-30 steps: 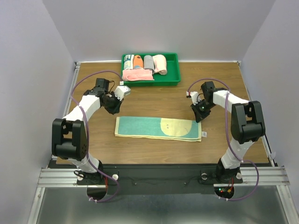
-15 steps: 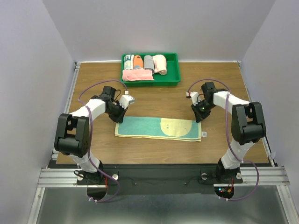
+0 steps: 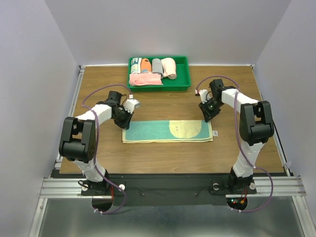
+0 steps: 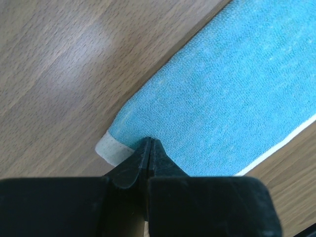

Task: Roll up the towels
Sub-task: Fold the towel

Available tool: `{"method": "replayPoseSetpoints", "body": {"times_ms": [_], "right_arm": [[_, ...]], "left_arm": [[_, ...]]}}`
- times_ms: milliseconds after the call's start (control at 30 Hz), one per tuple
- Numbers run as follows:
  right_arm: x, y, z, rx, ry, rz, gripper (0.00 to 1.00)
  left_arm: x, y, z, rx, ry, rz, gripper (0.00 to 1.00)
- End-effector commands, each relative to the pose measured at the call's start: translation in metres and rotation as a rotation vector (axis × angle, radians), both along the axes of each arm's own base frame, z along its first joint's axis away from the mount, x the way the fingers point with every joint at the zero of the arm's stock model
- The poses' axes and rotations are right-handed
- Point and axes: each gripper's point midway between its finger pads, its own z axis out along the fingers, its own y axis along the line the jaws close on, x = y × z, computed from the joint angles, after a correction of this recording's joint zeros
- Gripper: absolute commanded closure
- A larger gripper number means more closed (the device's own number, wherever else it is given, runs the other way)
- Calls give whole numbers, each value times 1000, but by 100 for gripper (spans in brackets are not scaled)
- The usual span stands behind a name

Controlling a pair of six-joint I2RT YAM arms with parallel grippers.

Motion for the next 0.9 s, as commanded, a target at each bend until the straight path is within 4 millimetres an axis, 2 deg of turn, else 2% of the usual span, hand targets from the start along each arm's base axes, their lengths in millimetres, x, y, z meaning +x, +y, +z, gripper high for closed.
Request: {"method": "replayPoseSetpoints", "body": {"times_ms": [0, 67, 100, 133, 233, 433, 500, 867], "right_arm": [[34, -5, 16, -15, -126, -60, 60], [32, -2, 36, 29, -154, -109, 55], [27, -2, 42, 44, -144, -144, 45], [25, -3, 54, 59, -164, -163, 41], [11, -11, 59, 73, -136, -260, 41], [-26, -12, 37, 127, 50, -373, 44], [-38, -9, 30, 138, 113, -384, 45], [-63, -1, 1, 157, 244, -401, 49]], "left_arm": [[1, -9, 14, -59, -8, -9, 91], [2, -15, 21, -92, -16, -24, 86], [1, -18, 24, -108, -16, -27, 84], [3, -19, 28, -111, -26, -24, 81], [8, -21, 39, -123, -56, -22, 74], [11, -20, 55, -123, -96, -20, 67], [11, -21, 59, -128, -101, -22, 61], [12, -25, 75, -154, -120, -31, 56]]}}
